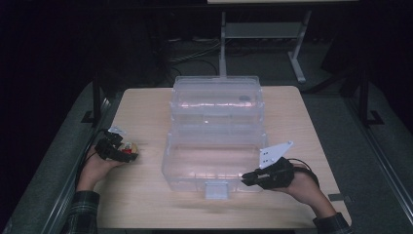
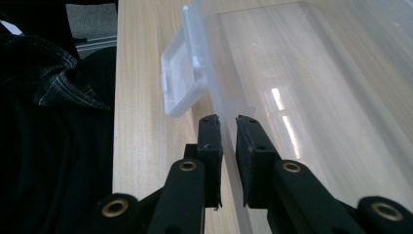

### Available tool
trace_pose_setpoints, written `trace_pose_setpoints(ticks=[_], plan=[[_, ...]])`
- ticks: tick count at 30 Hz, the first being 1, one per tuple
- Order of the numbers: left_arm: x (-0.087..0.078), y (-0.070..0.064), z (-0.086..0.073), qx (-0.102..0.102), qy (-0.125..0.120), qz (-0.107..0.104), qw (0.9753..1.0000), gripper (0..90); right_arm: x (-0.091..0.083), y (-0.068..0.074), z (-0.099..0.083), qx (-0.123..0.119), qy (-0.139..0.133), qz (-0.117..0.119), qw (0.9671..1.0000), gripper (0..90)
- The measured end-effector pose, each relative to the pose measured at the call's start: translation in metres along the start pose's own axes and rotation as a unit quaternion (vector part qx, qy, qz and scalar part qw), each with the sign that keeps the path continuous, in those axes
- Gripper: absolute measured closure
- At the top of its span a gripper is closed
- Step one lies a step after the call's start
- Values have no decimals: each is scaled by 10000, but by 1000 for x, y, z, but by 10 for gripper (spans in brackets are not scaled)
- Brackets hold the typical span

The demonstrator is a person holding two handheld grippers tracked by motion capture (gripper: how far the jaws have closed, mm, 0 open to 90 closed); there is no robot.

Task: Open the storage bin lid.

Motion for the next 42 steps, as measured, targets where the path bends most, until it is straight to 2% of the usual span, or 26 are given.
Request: trace_pose_setpoints(ticks=[7, 13, 19, 22, 23, 26, 29, 34, 36, 42], plan=[[-16, -8, 4, -10, -118, -115, 9999, 200, 0, 0, 0, -11, -9, 3, 10000, 806], [-27, -18, 10, 95, -167, -154, 9997, 201, 0, 0, 0, 7, -1, 11, 10000, 806], [-45, -39, 21, 260, -258, -382, 9986, 200, 0, 0, 0, 4, -1, 11, 10000, 806], [-49, -45, 24, 364, -251, -399, 9982, 200, 0, 0, 0, 1, -1, 8, 10000, 806], [-54, -52, 26, 399, -260, -464, 9978, 200, 0, 0, 0, -9, -6, 5, 10000, 806], [-59, -58, 29, 445, -297, -529, 9972, 200, 0, 0, 0, -1, 2, 9, 10000, 806], [-68, -72, 33, 506, -340, -667, 9959, 200, 0, 0, 0, -3, 0, 5, 10000, 806], [-81, -91, 39, 737, -430, -846, 9928, 200, 0, 0, 0, -11, -6, 2, 10000, 806], [-83, -94, 39, 781, -442, -874, 9921, 200, 0, 0, 0, -15, -7, -1, 10000, 806], [-98, -118, 45, 1108, -545, -1099, 9862, 200, 0, 0, 0, -13, -6, 4, 10000, 806]])
Point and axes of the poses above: each handheld gripper's, and its own axes: x roughly forward along the jaws, z roughly out of its top, y roughly to its left, the point moved 6 cm from there along x, roughly forward along the jaws, and after that the axes turned 12 degrees about -x, right-handed, at the moved point
